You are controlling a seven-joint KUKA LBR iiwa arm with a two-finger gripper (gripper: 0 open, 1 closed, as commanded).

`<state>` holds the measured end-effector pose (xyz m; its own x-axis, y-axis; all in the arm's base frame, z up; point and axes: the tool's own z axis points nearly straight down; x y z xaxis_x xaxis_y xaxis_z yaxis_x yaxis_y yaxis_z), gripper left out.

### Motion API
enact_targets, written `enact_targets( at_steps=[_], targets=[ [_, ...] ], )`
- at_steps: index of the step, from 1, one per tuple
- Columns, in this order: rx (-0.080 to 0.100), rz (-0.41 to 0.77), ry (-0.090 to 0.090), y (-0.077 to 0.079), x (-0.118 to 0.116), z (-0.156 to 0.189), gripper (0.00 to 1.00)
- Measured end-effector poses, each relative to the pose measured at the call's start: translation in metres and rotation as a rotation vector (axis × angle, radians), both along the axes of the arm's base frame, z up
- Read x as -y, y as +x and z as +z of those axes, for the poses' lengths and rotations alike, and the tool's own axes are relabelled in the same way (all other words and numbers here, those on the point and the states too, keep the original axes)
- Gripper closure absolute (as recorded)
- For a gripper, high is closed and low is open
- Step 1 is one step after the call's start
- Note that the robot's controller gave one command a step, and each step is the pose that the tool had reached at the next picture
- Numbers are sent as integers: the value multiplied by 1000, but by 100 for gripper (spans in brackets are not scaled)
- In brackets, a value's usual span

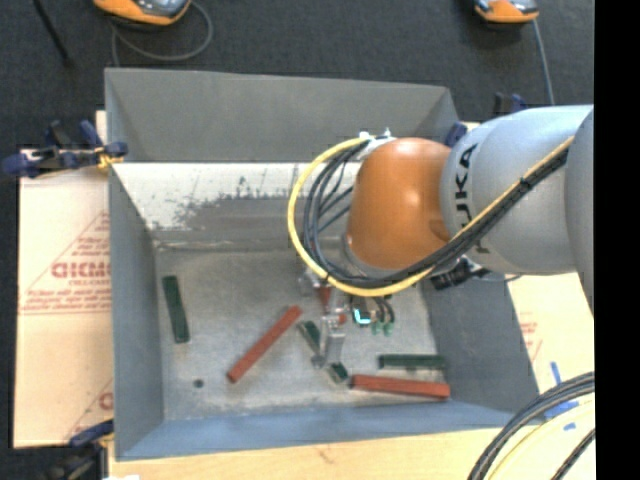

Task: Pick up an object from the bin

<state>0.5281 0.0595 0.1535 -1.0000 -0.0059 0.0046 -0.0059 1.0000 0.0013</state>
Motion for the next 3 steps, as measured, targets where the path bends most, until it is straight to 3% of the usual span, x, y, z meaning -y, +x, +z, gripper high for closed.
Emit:
enact_targets(
  at_steps=[1,2,3],
  targets=[
    [2,160,-1,24,-52,-86,0],
    [11,192,-1,23,-70,-51,0],
    [6,287,-2,9,-56,-36,0]
  ],
)
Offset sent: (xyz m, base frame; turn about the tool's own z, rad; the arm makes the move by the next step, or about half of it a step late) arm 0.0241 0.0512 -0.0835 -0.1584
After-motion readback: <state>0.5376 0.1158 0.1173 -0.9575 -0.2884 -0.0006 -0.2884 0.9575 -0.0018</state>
